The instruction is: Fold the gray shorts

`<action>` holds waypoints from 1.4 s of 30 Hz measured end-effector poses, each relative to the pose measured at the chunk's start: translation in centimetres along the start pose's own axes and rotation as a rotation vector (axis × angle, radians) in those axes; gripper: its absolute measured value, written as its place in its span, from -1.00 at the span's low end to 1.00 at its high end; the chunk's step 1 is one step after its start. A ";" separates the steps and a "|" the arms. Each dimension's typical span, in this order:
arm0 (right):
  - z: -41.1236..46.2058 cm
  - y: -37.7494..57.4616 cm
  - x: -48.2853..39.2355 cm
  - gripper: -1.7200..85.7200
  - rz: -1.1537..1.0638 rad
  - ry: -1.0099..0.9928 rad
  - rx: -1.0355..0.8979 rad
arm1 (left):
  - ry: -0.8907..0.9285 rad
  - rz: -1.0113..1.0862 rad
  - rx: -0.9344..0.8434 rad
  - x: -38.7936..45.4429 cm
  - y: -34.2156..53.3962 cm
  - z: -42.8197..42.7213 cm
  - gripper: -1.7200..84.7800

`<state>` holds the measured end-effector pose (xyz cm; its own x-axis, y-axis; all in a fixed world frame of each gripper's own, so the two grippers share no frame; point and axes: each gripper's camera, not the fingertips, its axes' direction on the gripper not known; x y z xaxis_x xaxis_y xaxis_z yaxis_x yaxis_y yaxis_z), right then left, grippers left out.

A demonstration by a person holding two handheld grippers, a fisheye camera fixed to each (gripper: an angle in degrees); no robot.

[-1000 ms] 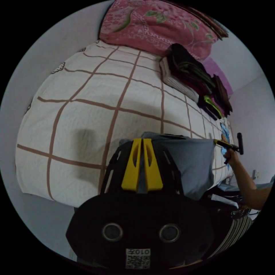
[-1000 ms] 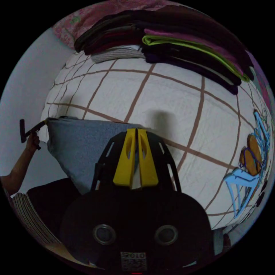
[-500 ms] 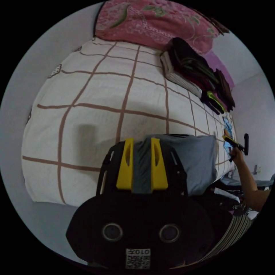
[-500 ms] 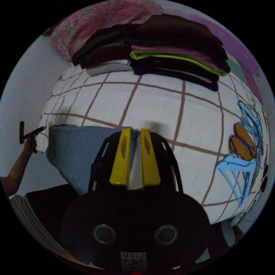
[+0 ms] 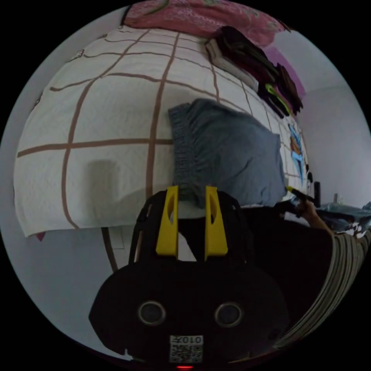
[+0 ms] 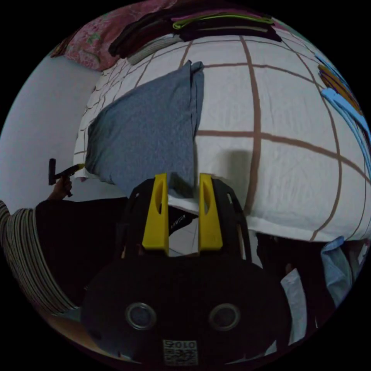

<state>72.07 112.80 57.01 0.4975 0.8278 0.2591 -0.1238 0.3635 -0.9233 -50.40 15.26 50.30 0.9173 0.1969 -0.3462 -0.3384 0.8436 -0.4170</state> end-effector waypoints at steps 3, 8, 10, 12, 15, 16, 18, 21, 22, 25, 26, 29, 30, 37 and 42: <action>2.2 1.3 -0.5 -0.72 0.024 0.032 0.004 | -0.055 0.015 0.053 0.2 0.7 -0.6 -0.72; 5.0 2.8 -2.0 -0.78 0.059 0.120 0.012 | -0.089 0.034 0.057 -0.1 1.1 -0.5 -0.72; 5.7 3.3 -2.8 -0.82 0.037 0.144 -0.014 | -0.076 0.060 0.037 -0.1 1.2 0.2 -0.73; 6.0 4.0 -3.5 -0.84 -0.022 0.082 -0.038 | -0.067 0.075 0.000 0.0 1.2 1.0 -0.73; 6.6 5.2 -3.0 -0.85 -0.003 0.022 -0.009 | -0.113 0.087 -0.006 -0.1 1.3 1.8 -0.73; 7.0 5.3 -2.9 -0.85 0.006 0.000 -0.011 | -0.124 0.083 -0.013 -0.4 1.3 2.1 -0.74; 9.6 5.5 -3.0 -0.85 0.021 0.006 -0.085 | -0.125 0.076 -0.020 -0.9 1.2 2.4 -0.74; 11.9 5.8 -4.3 -0.84 0.016 0.094 -0.078 | -0.112 0.054 -0.011 -1.9 1.2 2.4 -0.74; 12.1 6.0 -4.5 -0.84 0.023 0.100 -0.064 | -0.125 0.045 0.006 -2.1 1.4 2.0 -0.73; 12.1 7.3 -5.9 -0.83 0.073 0.191 0.050 | -0.172 0.005 0.057 -3.0 2.1 1.0 -0.72; 12.0 7.9 -6.7 -0.83 0.085 0.254 0.130 | -0.177 -0.001 0.068 -3.1 2.3 0.9 -0.71; 12.8 8.9 -9.4 -0.82 -0.018 0.268 0.288 | -0.142 -0.035 0.066 -3.9 2.5 1.5 -0.69; 13.9 8.5 -10.3 -0.81 -0.068 0.260 0.254 | -0.124 -0.054 0.044 -4.1 2.6 2.2 -0.68; 16.8 5.5 -16.8 -0.84 -0.224 0.155 0.294 | 0.182 -0.362 0.137 -7.6 5.7 4.0 -0.64; 19.8 2.7 -23.3 -0.85 -0.407 0.129 0.305 | 0.401 -0.518 0.220 -10.6 5.9 5.6 -0.64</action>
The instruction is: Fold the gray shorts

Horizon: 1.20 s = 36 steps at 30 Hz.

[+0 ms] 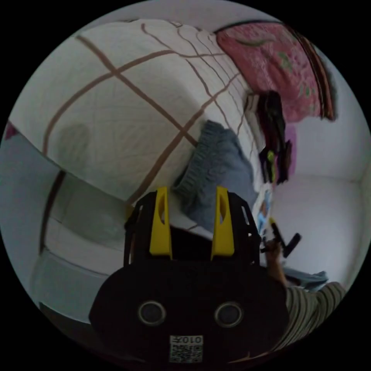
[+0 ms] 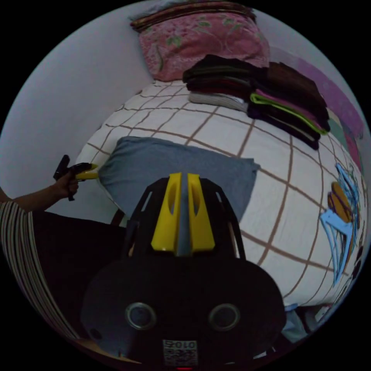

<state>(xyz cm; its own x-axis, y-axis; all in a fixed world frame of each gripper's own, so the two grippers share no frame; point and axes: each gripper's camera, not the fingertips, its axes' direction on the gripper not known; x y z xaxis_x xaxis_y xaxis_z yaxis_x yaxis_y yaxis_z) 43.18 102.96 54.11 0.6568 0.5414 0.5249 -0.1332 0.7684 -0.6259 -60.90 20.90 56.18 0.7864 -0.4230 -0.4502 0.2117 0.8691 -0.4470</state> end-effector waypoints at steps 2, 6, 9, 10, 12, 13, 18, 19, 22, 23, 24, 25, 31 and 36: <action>1.1 -1.1 -1.5 -0.85 -0.032 -0.025 0.006 | -0.013 -0.015 -0.011 -0.2 -0.5 0.6 -0.66; 4.0 -3.0 -4.7 -0.86 -0.096 -0.072 -0.015 | -0.095 -0.064 -0.020 -0.3 -1.1 1.2 -0.73; 6.5 -3.9 -7.3 -0.85 -0.147 -0.113 -0.057 | -0.142 -0.008 -0.005 1.4 -1.0 0.7 -0.78; 7.1 -4.1 -7.9 -0.84 -0.164 -0.120 -0.065 | -0.170 0.031 0.004 2.7 -0.9 0.3 -0.79; 9.2 -4.7 -10.8 -0.79 -0.237 -0.134 -0.105 | -0.226 0.116 0.009 5.4 -0.7 -0.2 -0.81; 9.7 -4.9 -11.5 -0.77 -0.255 -0.138 -0.113 | -0.258 0.189 0.003 7.4 -0.7 -0.3 -0.81; 13.5 -6.9 -18.9 -0.69 -0.433 -0.155 -0.101 | -0.304 0.342 -0.069 13.7 -1.3 1.4 -0.82; 13.9 -7.1 -19.6 -0.68 -0.449 -0.159 -0.097 | -0.290 0.366 -0.085 14.8 -1.7 1.9 -0.82; 16.1 -8.4 -22.7 -0.64 -0.489 -0.160 -0.095 | -0.311 0.438 -0.146 17.2 -2.4 3.3 -0.81; 16.9 -9.0 -23.6 -0.63 -0.485 -0.159 -0.100 | -0.313 0.445 -0.154 17.5 -2.6 3.5 -0.81; 17.8 -9.6 -24.2 -0.62 -0.474 -0.149 -0.105 | -0.299 0.450 -0.164 17.8 -2.9 3.8 -0.81; 18.2 -9.9 -24.5 -0.62 -0.463 -0.136 -0.109 | -0.274 0.443 -0.176 17.8 -3.2 4.0 -0.81; 22.4 -13.0 -25.2 -0.80 -0.423 -0.062 -0.191 | -0.167 0.414 -0.228 16.5 -5.0 3.6 -0.78; 23.7 -14.8 -23.2 -0.83 -0.341 -0.133 -0.226 | -0.114 0.364 -0.210 13.2 -6.7 1.7 -0.74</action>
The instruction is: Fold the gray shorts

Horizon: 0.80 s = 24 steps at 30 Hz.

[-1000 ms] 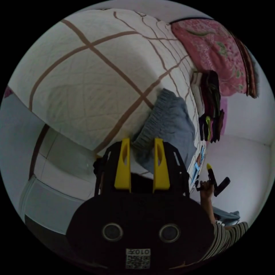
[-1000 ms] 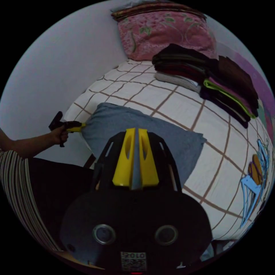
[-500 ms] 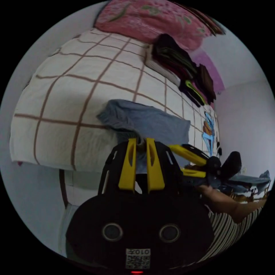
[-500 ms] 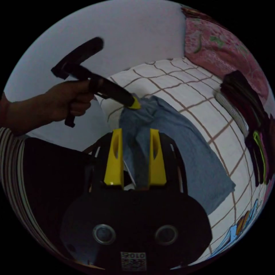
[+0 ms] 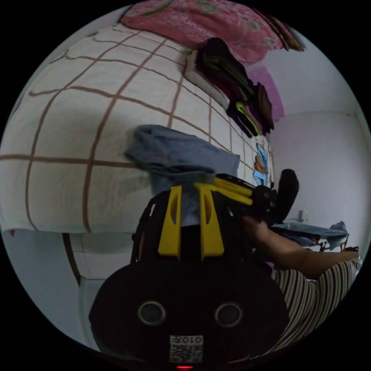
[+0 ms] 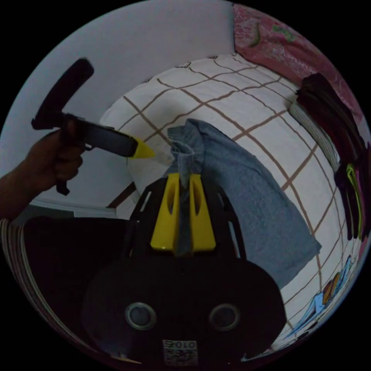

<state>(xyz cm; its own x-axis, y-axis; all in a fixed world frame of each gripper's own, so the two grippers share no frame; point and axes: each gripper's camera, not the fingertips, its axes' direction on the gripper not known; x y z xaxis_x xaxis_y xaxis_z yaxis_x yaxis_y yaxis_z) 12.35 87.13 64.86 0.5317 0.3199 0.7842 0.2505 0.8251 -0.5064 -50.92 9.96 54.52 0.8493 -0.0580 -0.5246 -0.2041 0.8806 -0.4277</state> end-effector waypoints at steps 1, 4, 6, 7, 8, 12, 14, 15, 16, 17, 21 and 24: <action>0.0 -0.1 0.3 -0.83 0.009 -0.021 0.004 | 0.025 -0.030 0.009 -1.2 0.1 -0.2 -0.71; 0.1 -0.5 1.2 -0.84 0.014 -0.076 0.001 | 0.163 -0.120 0.031 -4.5 -0.5 0.4 -0.65; 0.3 -0.8 1.3 -0.84 -0.016 -0.064 -0.009 | 0.275 -0.210 0.067 -6.5 -1.3 0.9 -0.61; 0.3 -0.9 1.3 -0.84 -0.023 -0.062 -0.010 | 0.345 -0.268 0.093 -7.6 -2.0 1.3 -0.59; 0.3 -0.9 1.4 -0.84 -0.033 -0.059 -0.009 | 0.371 -0.295 0.105 -8.0 -2.3 1.5 -0.58; 0.2 -0.9 2.1 -0.84 -0.032 -0.066 -0.002 | 0.429 -0.455 0.080 -10.0 -4.3 3.2 -0.55; 0.1 -0.8 2.5 -0.84 -0.030 -0.072 0.002 | 0.459 -0.496 0.097 -10.1 -4.8 3.5 -0.54; -0.1 -0.7 2.7 -0.84 -0.033 -0.076 0.008 | 0.459 -0.505 0.098 -10.0 -5.2 3.7 -0.54; -0.1 -0.7 2.9 -0.84 -0.034 -0.080 0.011 | 0.447 -0.507 0.088 -9.7 -5.7 3.9 -0.54; -0.3 -0.5 3.1 -0.84 -0.035 -0.090 0.016 | 0.441 -0.506 0.083 -9.5 -6.0 4.0 -0.54; -1.1 0.4 4.0 -0.84 -0.036 -0.124 0.036 | 0.426 -0.477 0.060 -7.4 -7.2 3.3 -0.56; -2.2 1.3 4.8 -0.84 -0.037 -0.146 0.069 | 0.394 -0.442 0.052 -5.6 -7.5 2.3 -0.58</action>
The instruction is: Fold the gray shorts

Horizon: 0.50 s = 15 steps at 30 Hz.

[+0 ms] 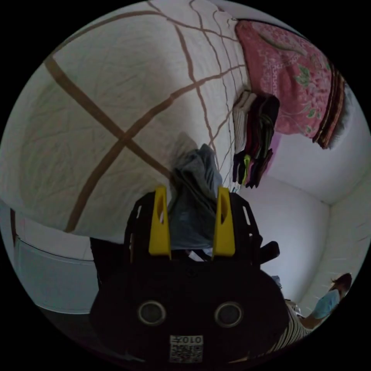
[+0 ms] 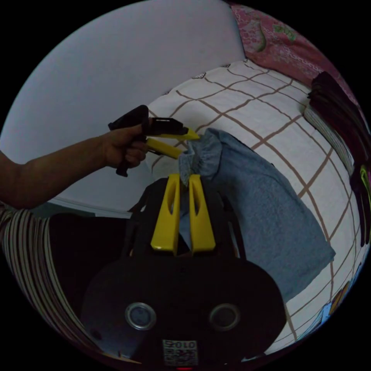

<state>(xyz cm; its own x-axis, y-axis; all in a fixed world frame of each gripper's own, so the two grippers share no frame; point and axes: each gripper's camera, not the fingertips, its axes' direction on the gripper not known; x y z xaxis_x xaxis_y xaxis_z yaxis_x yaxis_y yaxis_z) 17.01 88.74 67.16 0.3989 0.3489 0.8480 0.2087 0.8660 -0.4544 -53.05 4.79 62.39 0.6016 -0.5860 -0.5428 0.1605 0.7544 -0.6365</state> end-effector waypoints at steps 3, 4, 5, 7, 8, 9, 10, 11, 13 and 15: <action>-1.0 0.9 0.8 -0.83 -0.006 -0.009 0.010 | 0.023 -0.005 0.008 1.3 0.1 0.5 -0.60; -1.2 1.1 1.0 -0.83 -0.007 -0.011 0.010 | 0.012 0.000 -0.015 2.0 -0.2 1.2 -0.61; -1.7 1.5 1.4 -0.84 -0.009 -0.015 0.011 | 0.014 0.001 -0.023 2.3 -0.3 1.6 -0.61; -2.4 2.2 2.1 -0.84 -0.017 -0.015 0.012 | 0.034 0.004 -0.015 3.6 -0.6 3.0 -0.63; -2.9 2.8 2.5 -0.84 -0.019 -0.015 0.009 | 0.040 0.005 -0.014 3.9 -0.7 3.4 -0.64; -3.4 3.3 3.1 -0.84 -0.018 -0.016 0.005 | 0.045 0.007 -0.017 4.6 -0.9 4.2 -0.66; -3.7 3.6 3.3 -0.84 -0.018 -0.018 0.004 | 0.051 0.010 -0.021 5.2 -1.1 5.1 -0.68; -4.2 4.2 3.9 -0.84 -0.016 -0.022 0.003 | 0.053 0.009 -0.020 5.5 -1.2 5.4 -0.69; -5.0 5.2 4.7 -0.84 -0.010 -0.027 0.004 | 0.046 0.008 0.021 7.0 -1.1 6.0 -0.75; -6.2 6.6 5.9 -0.84 0.003 -0.031 0.014 | 0.036 0.055 0.033 9.2 -0.8 6.4 -0.79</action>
<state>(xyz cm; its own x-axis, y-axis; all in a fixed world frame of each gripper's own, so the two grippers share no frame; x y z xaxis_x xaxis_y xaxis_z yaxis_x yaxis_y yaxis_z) 26.29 94.31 67.46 0.3714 0.3626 0.8548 0.1947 0.8697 -0.4535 -42.67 0.69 61.43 0.5818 -0.5530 -0.5964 0.1539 0.7949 -0.5869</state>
